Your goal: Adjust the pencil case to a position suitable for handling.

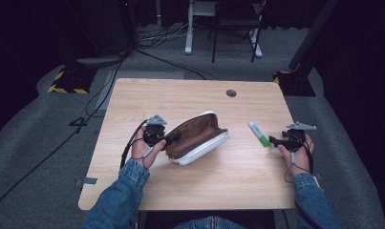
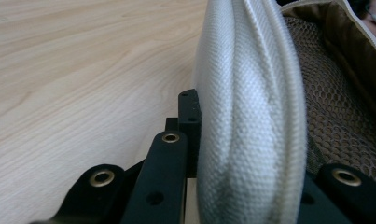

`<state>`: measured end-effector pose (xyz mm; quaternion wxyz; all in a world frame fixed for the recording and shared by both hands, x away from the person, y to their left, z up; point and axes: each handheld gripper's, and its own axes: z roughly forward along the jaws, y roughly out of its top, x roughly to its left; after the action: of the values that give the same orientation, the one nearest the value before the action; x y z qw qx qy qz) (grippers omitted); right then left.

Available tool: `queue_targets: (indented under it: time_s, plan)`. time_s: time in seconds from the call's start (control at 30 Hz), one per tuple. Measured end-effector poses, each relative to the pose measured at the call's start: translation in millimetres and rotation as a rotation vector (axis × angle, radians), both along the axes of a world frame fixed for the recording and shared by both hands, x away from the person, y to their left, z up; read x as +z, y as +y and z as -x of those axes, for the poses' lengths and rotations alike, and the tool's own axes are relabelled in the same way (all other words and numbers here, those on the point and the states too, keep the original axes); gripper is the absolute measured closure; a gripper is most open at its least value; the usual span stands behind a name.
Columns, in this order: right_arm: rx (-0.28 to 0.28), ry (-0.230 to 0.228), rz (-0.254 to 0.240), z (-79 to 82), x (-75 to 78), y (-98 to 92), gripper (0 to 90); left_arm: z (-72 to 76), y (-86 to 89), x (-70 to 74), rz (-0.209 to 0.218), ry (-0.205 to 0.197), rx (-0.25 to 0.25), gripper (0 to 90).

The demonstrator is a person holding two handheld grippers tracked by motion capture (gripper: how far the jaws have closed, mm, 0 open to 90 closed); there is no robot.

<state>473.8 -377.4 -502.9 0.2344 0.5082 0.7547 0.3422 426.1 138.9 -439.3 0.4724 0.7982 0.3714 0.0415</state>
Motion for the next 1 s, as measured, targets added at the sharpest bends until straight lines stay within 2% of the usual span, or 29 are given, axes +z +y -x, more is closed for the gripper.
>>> queue_targets:
  time_s: [0.2, 0.57, 0.77, 1.0]
  plan:
    - [0.001, 0.001, 0.0, 0.0, 0.1, 0.0, 28.9, 4.3, -9.3, -1.3, 0.024, 0.009, -0.054, 84.5]
    - [0.0, 0.0, 0.0, 0.0, 0.0, 0.0, 28.9, 13.7, -31.7, -8.6, 0.022, 0.012, -0.15, 84.4]
    - [0.0, 0.0, 0.0, 0.0, 0.0, 0.0, 28.9, 16.4, -39.4, -14.2, 0.044, 0.023, -0.177, 84.2]
    - [0.0, 0.0, 0.0, 0.0, 0.0, 0.0, 28.9, 20.6, -50.9, -19.6, 0.041, 0.016, -0.213, 84.0]
